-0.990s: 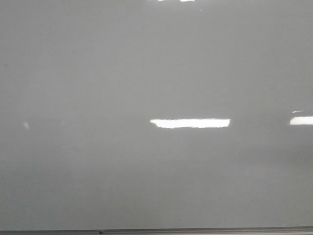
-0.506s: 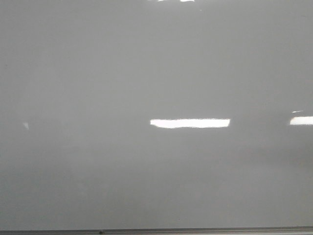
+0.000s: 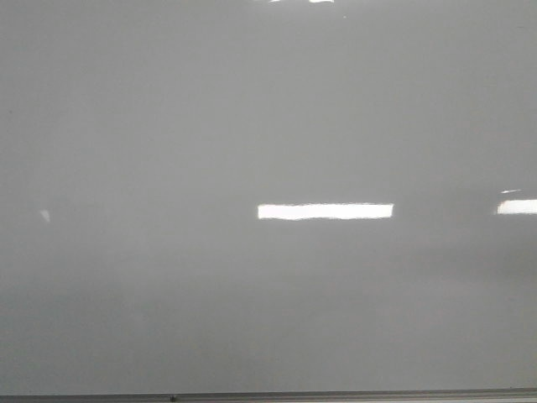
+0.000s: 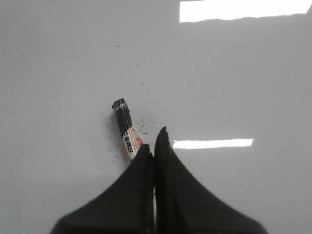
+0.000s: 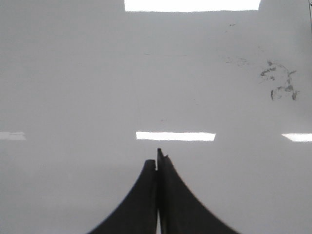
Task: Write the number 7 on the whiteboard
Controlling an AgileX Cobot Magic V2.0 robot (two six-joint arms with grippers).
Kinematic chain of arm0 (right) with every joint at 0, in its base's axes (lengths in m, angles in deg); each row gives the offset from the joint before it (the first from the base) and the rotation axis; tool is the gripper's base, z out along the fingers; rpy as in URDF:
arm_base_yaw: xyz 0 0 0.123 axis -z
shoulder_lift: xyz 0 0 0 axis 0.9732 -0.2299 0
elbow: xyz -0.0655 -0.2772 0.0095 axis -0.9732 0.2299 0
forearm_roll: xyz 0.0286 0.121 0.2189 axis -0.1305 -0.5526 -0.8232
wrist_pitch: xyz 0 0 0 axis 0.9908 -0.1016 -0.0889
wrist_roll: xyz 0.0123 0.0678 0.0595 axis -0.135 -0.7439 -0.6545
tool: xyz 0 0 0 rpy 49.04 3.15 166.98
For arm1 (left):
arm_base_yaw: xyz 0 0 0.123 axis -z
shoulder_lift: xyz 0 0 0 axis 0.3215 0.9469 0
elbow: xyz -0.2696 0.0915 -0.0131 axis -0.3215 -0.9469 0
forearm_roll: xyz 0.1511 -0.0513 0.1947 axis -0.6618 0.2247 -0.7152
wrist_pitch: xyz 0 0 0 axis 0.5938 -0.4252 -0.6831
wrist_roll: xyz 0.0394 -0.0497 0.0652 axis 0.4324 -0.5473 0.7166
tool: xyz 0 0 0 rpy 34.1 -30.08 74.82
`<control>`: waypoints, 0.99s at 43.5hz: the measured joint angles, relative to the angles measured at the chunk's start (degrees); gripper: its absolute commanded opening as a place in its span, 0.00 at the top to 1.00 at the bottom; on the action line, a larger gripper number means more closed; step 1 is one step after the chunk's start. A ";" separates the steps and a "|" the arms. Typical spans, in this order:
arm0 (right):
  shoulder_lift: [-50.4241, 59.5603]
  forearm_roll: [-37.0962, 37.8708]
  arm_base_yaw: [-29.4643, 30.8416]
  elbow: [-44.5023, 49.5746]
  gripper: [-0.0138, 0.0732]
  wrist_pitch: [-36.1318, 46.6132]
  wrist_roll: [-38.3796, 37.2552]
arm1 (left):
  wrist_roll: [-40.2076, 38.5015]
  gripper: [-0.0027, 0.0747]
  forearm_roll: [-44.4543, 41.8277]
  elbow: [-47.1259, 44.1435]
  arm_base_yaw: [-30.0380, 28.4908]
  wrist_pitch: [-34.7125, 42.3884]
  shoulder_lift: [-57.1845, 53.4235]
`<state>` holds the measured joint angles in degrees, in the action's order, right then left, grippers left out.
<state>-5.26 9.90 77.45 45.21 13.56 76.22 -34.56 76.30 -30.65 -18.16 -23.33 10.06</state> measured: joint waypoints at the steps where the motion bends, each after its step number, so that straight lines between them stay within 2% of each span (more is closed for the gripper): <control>1: 0.00 0.00 0.00 -0.59 0.92 -0.37 0.00 | 0.00 0.99 0.00 0.00 0.00 0.49 0.00; 6: 0.00 0.00 0.00 -5.39 0.92 -2.88 0.00 | 0.00 0.99 0.90 0.22 0.00 3.55 0.00; 11: 0.00 0.00 0.00 -11.11 0.92 -7.02 0.00 | 0.00 0.99 2.22 3.19 0.00 1.39 0.00; 24: -8.50 0.00 -0.10 -27.02 0.92 -18.81 0.00 | -0.08 0.99 2.66 22.93 0.00 -13.86 0.11; 32: -17.79 0.00 -0.10 -35.69 0.92 -28.23 0.00 | -0.08 0.99 2.31 34.38 0.00 -24.34 6.05; 43: -29.52 0.00 -1.75 -41.02 0.92 -38.32 0.00 | -0.08 0.99 2.31 38.83 0.00 -33.65 18.32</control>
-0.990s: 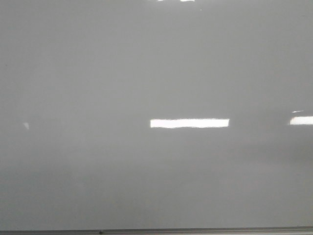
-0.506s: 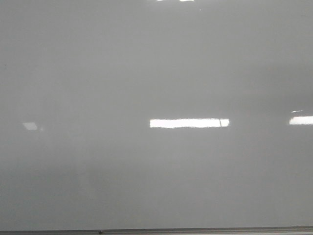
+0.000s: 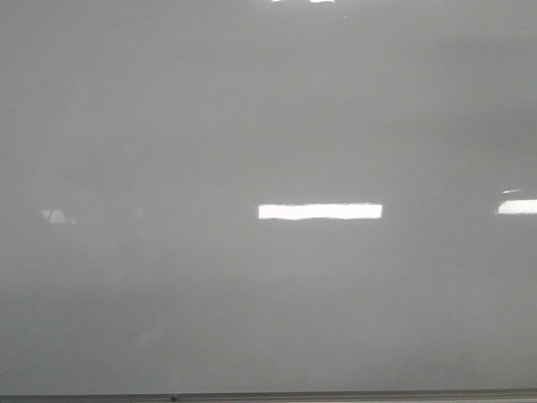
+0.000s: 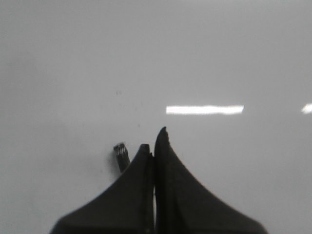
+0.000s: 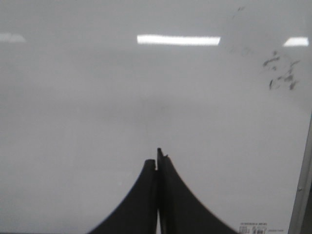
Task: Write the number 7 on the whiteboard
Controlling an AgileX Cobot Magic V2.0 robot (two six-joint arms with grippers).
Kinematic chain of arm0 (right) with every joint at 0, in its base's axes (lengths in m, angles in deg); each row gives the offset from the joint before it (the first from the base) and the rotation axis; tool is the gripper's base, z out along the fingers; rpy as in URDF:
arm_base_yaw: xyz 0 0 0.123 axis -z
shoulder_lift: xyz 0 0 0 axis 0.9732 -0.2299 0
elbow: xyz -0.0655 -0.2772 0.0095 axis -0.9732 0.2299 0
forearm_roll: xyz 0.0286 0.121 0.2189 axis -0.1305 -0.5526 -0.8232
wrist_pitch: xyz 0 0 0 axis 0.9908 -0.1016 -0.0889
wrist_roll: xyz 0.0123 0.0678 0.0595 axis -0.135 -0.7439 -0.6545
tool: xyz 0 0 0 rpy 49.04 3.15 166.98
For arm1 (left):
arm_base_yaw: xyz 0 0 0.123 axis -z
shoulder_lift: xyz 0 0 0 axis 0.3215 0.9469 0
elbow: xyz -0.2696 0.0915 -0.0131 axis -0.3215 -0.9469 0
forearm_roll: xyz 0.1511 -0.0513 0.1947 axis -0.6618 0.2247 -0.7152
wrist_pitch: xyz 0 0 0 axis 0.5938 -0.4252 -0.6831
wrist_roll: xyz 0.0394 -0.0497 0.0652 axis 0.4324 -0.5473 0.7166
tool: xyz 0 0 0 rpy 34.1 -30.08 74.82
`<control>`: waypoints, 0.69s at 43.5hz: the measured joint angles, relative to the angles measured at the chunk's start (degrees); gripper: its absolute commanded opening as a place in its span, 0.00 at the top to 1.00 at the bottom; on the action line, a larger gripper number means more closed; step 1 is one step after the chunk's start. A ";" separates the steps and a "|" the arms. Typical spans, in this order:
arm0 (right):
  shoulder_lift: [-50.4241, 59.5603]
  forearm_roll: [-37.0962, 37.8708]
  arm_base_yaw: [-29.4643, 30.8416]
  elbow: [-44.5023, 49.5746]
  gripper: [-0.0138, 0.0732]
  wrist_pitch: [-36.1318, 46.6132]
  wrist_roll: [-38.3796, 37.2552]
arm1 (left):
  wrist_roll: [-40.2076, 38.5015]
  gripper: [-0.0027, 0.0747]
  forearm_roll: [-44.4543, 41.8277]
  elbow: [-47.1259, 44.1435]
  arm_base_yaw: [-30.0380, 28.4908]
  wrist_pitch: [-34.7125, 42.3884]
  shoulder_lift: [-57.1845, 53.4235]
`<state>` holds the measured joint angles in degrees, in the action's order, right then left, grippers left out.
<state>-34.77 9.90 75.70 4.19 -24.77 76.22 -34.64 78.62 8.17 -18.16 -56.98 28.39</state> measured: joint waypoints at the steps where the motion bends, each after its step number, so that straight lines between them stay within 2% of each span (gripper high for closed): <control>1: -1.10 0.00 -0.39 -0.03 0.92 -0.45 0.00 | 0.00 0.99 0.00 0.00 0.00 -0.67 1.02; 22: -11.85 0.00 -2.22 0.61 0.89 -1.49 0.00 | -0.05 0.98 0.00 0.00 0.00 -2.81 15.03; 26: -13.59 0.00 -2.22 0.73 0.77 -0.95 0.00 | -0.05 0.85 0.00 -0.11 0.00 -3.22 17.29; 30: -14.76 0.00 -2.22 0.73 0.53 0.13 0.00 | -0.05 0.61 0.00 -0.11 0.00 -3.93 19.76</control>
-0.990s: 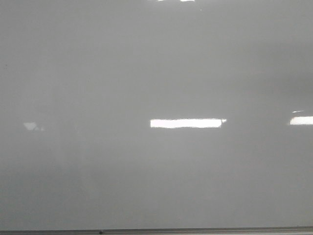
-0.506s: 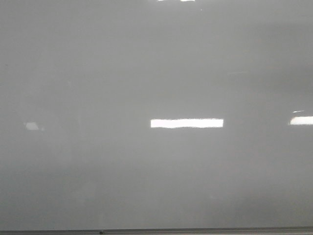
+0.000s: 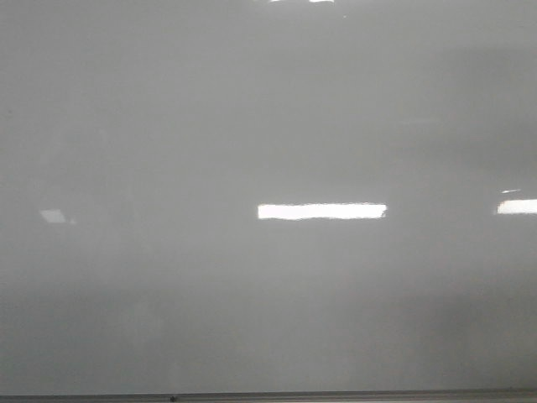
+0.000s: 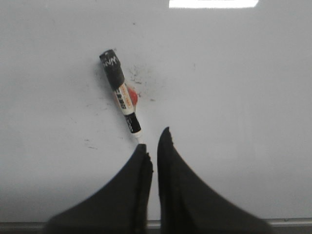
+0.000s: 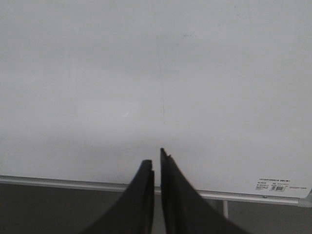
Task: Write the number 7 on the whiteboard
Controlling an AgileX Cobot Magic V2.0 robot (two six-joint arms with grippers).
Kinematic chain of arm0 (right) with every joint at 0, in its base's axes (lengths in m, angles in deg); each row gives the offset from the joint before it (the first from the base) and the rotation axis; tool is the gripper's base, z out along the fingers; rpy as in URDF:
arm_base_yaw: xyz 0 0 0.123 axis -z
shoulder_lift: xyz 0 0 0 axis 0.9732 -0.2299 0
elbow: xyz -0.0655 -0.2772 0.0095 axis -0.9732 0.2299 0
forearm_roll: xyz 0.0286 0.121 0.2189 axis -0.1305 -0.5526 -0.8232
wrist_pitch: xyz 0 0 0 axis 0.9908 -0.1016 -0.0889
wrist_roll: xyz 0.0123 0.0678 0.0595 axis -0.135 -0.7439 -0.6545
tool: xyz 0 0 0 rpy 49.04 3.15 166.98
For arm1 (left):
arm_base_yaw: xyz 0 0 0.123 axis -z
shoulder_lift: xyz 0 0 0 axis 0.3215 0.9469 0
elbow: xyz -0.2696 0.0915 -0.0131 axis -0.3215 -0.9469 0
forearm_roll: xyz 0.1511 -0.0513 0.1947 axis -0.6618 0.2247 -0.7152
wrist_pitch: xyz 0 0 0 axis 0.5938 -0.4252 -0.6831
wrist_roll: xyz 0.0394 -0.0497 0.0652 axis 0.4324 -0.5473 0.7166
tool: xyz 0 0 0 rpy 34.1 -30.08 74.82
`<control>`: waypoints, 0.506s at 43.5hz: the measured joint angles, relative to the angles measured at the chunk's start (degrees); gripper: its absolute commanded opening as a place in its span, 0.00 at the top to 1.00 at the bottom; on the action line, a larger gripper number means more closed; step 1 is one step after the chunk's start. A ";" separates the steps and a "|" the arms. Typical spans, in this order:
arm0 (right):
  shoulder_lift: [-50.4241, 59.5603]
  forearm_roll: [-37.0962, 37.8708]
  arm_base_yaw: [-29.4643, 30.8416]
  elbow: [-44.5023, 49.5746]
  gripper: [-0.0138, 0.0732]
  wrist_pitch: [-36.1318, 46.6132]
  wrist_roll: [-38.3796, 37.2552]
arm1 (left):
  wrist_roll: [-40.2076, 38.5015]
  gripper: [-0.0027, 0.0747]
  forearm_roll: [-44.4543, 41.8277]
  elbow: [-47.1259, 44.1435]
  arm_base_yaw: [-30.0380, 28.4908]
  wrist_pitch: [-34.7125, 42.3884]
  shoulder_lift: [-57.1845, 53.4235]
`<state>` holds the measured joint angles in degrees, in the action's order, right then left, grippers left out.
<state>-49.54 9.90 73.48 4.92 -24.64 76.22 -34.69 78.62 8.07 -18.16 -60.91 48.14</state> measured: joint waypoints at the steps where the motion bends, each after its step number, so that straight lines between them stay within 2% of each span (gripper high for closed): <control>1: -0.30 0.00 0.00 0.00 0.47 0.26 0.00 | 0.00 0.52 0.00 0.00 0.00 -0.23 0.65; 4: -0.76 0.00 0.00 0.00 0.32 0.77 0.11 | 0.00 0.33 -0.02 0.00 0.00 -0.49 2.83; 7: -1.14 0.00 0.00 0.00 0.22 0.90 0.11 | 0.00 0.20 -0.12 0.00 0.00 -0.49 5.08; 10: -1.32 0.00 0.00 0.00 0.19 1.01 0.19 | 0.00 0.17 -0.12 0.00 0.00 -0.49 7.20; 16: -1.47 0.00 0.00 0.00 0.19 1.33 0.19 | -0.23 0.17 -0.12 0.00 -0.38 0.49 12.67; 22: -1.56 0.00 0.00 0.00 0.19 1.38 0.19 | -0.90 0.17 0.30 0.00 -3.28 3.92 18.55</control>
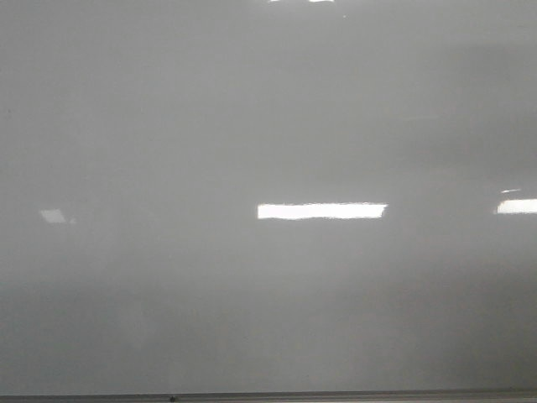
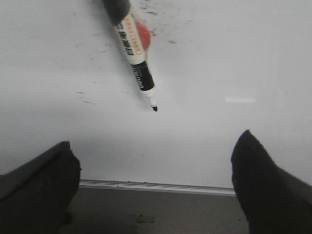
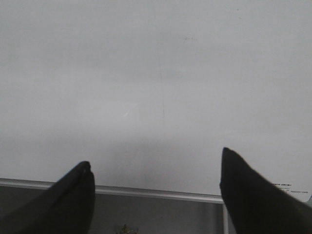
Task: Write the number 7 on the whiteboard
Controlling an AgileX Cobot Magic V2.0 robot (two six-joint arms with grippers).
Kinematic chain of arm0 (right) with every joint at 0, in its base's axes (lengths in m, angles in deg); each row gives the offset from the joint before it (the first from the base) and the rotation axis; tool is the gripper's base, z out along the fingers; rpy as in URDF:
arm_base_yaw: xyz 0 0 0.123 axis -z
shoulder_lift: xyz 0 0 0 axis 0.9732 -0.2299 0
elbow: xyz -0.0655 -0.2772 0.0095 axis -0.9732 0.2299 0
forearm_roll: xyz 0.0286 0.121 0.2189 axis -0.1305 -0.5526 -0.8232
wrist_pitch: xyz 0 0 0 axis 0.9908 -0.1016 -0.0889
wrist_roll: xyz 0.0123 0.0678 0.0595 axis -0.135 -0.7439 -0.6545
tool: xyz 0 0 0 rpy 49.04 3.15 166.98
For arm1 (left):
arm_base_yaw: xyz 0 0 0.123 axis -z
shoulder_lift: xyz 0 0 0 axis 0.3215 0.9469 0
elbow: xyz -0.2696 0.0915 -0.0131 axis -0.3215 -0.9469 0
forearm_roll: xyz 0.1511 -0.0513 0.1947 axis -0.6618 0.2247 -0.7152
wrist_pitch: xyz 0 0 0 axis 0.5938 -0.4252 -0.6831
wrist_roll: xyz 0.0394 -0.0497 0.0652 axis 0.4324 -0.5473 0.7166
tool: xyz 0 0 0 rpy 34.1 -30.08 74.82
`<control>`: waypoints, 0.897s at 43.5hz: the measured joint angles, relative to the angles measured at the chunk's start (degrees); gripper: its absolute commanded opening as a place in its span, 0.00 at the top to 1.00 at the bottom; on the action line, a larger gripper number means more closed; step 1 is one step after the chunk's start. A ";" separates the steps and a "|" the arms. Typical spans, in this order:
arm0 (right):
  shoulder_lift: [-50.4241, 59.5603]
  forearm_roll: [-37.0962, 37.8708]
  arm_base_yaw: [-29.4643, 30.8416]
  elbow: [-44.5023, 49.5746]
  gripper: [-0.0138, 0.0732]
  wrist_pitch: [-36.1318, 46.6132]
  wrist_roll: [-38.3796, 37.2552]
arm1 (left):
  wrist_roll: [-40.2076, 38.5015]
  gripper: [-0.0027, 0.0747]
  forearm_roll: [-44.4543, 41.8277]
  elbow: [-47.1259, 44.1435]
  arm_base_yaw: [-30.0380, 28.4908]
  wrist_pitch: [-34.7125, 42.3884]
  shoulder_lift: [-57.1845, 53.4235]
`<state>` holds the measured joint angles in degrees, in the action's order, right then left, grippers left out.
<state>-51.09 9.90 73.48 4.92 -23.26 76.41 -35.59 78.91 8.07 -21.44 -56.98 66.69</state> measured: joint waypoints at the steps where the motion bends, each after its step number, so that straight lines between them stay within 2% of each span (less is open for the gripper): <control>1: 0.00 0.00 0.00 0.00 0.19 0.00 0.00 | -0.08 0.17 0.42 0.00 -0.43 0.66 0.93; 23: 0.00 0.00 0.00 0.34 0.19 1.02 0.14 | -0.50 0.17 1.90 0.00 -1.68 19.67 20.91; 34: 0.00 0.00 0.00 0.34 0.19 1.09 0.14 | -0.50 0.17 2.04 -3.96 -1.68 34.50 24.29; 39: 0.00 0.00 0.00 0.34 0.19 1.38 0.14 | -0.50 0.17 2.96 -5.27 -1.68 37.75 24.96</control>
<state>-51.09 9.90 73.48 5.26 -21.88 76.54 -36.09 81.87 2.80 -23.12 -19.23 91.65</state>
